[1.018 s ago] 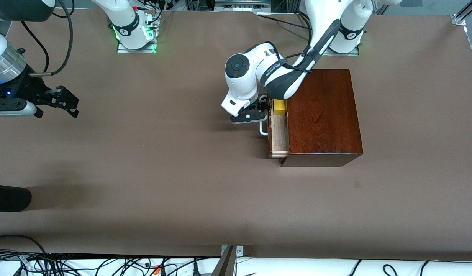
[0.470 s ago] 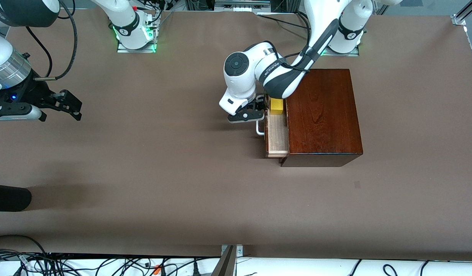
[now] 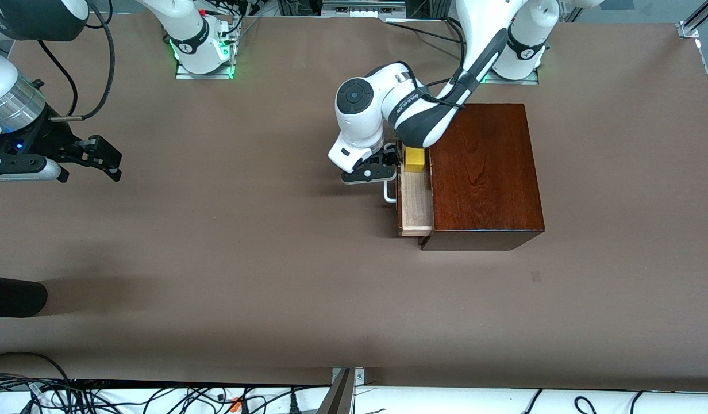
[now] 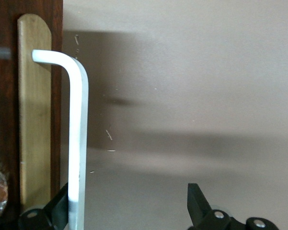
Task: Open drawer, take yellow block, close drawer
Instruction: 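Pull the drawer open by its handle with the left gripper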
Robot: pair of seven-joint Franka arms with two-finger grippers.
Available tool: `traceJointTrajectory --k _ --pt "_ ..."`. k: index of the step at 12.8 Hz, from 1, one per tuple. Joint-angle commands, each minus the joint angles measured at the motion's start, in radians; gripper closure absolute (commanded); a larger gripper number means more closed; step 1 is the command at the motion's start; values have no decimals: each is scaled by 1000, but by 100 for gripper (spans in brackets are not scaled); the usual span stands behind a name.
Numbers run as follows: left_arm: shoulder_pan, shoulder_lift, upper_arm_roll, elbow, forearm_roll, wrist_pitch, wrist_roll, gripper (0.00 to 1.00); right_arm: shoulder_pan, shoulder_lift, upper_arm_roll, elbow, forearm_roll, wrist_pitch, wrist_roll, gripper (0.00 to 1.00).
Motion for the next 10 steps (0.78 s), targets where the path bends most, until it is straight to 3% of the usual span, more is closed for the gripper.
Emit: traceJointTrajectory --k 1,5,10 --pt "-26 12 -12 49 -33 -39 -6 0 1 14 5 19 2 -13 -5 0" --pt "-21 -7 -12 101 -27 -183 -4 0 5 14 8 15 3 -33 -6 0" --pt "6 -44 7 252 -27 -459 106 0 5 8 10 19 68 -120 -8 0"
